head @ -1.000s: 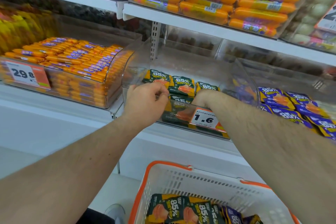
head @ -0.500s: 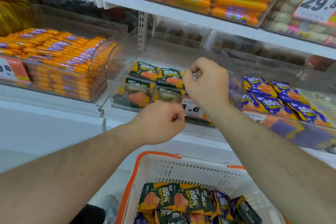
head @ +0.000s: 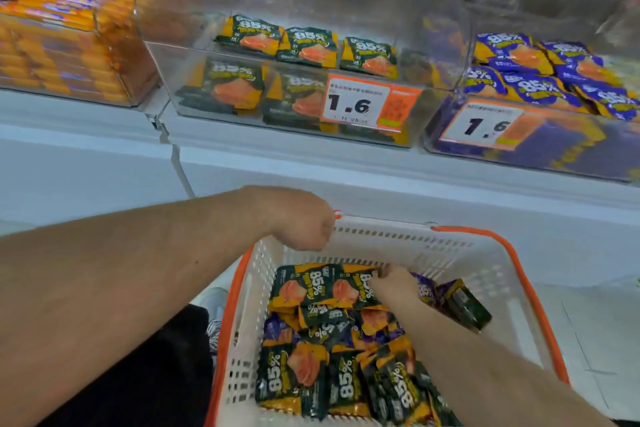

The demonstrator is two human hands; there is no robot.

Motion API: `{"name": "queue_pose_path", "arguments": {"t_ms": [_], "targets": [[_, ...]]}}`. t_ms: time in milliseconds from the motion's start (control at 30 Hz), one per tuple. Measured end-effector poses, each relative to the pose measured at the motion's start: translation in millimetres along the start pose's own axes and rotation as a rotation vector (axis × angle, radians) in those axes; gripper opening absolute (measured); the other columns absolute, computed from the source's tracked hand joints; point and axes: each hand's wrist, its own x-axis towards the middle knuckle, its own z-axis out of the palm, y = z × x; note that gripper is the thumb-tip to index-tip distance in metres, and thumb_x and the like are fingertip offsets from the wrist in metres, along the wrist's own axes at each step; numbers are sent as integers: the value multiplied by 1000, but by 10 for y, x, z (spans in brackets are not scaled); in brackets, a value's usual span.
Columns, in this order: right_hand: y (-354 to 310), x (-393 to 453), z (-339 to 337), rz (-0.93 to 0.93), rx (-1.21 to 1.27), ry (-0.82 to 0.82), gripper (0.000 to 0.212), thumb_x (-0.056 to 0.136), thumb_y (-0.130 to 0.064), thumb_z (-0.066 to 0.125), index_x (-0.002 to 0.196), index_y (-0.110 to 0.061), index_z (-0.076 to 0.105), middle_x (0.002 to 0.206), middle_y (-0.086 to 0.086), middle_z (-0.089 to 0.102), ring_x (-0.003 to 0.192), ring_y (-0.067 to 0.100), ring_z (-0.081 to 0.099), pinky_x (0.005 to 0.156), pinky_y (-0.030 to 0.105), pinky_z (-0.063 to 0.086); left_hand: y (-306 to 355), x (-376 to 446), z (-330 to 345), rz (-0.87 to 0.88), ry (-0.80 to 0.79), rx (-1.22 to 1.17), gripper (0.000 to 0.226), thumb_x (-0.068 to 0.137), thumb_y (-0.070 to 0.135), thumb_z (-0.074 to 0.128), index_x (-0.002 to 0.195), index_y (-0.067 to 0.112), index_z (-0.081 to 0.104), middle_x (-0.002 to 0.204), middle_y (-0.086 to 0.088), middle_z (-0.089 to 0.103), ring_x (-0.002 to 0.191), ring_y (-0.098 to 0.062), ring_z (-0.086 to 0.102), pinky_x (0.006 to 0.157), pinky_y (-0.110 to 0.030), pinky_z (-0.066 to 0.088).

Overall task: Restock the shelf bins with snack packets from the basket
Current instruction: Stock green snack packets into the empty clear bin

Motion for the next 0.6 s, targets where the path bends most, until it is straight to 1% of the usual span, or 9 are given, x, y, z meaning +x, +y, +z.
{"name": "queue_pose_path", "arguments": {"t_ms": [67, 133, 200, 267, 367, 433, 500, 533, 600], "targets": [[103, 37, 109, 157, 32, -84, 31, 88, -40, 67, 77, -15, 51, 63, -1, 51, 52, 13, 51, 44, 23, 41, 0, 31, 4, -3, -2, 10, 19, 96, 24, 45, 97, 21, 64, 95, 2, 62, 77, -12, 56, 65, -28, 44], [136, 46, 209, 227, -38, -87, 60, 78, -62, 70, 97, -8, 52, 63, -1, 52, 52, 14, 51, 41, 22, 38, 4, 26, 5, -4, 1, 16, 20, 96, 24, 44, 97, 22, 64, 98, 1, 64, 72, -10, 56, 63, -26, 44], [142, 85, 324, 246, -75, -51, 96, 67, -71, 74, 125, -1, 41, 83, 5, 63, 69, 20, 62, 51, 27, 48, -9, 46, 8, -18, -14, 3, 29, 97, 25, 43, 116, 24, 66, 120, 0, 64, 88, -14, 61, 75, -28, 51], [124, 122, 394, 271, -32, -1, 106, 65, -61, 81, 138, -1, 31, 113, 15, 64, 98, 30, 65, 69, 35, 54, -15, 49, 0, -35, -26, -2, 34, 98, 27, 43, 126, 23, 62, 129, 1, 61, 101, -17, 61, 87, -32, 53], [119, 180, 441, 341, 137, 26, 91, 70, -38, 87, 135, -2, 35, 120, 16, 61, 105, 33, 62, 71, 34, 48, -19, 64, -4, -35, -39, -6, 34, 99, 28, 43, 128, 23, 59, 134, 1, 58, 106, -18, 59, 91, -31, 52], [160, 214, 441, 369, 364, -43, 53, 79, -20, 78, 120, 0, 51, 99, 12, 65, 81, 25, 64, 66, 30, 53, -14, 66, -16, -35, -52, 5, 33, 100, 28, 43, 127, 23, 60, 132, 1, 59, 107, -17, 59, 91, -31, 51], [166, 186, 378, 389, 662, -134, 16, 88, -5, 63, 101, -2, 54, 86, 11, 60, 66, 22, 60, 58, 31, 56, -18, 77, -24, -28, -54, 18, 32, 99, 27, 42, 121, 22, 64, 123, 1, 63, 101, -17, 60, 86, -30, 51], [147, 139, 303, 381, 732, -152, 7, 90, -2, 59, 95, -4, 53, 86, 12, 59, 65, 23, 60, 57, 32, 56, -17, 74, -34, -28, -48, 15, 30, 99, 27, 42, 116, 20, 65, 118, 1, 64, 98, -16, 60, 84, -31, 50], [81, 56, 123, 294, 623, -134, 12, 91, -3, 56, 81, -9, 52, 83, 11, 59, 63, 21, 58, 57, 30, 56, -16, 56, -59, -32, -33, 2, 26, 99, 26, 43, 113, 19, 64, 118, 2, 64, 99, -15, 58, 86, -32, 48]]}}
